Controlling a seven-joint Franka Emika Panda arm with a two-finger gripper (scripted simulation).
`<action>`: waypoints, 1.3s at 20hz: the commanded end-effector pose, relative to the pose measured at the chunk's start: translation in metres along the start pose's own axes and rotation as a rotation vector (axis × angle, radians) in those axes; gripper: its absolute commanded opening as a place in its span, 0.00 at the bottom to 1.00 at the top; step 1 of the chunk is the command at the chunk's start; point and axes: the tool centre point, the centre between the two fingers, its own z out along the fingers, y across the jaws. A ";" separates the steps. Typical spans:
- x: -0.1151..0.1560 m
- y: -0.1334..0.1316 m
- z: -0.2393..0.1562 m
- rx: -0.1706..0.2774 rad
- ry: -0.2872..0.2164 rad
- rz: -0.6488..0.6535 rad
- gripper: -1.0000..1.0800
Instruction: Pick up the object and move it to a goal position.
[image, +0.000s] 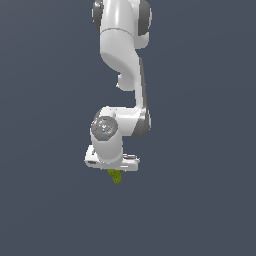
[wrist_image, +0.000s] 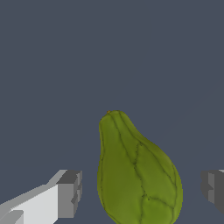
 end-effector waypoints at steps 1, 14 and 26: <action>-0.001 0.000 0.014 0.000 -0.001 0.000 0.96; 0.001 0.000 0.021 0.000 0.000 0.001 0.00; -0.004 -0.003 0.012 0.000 -0.002 0.000 0.00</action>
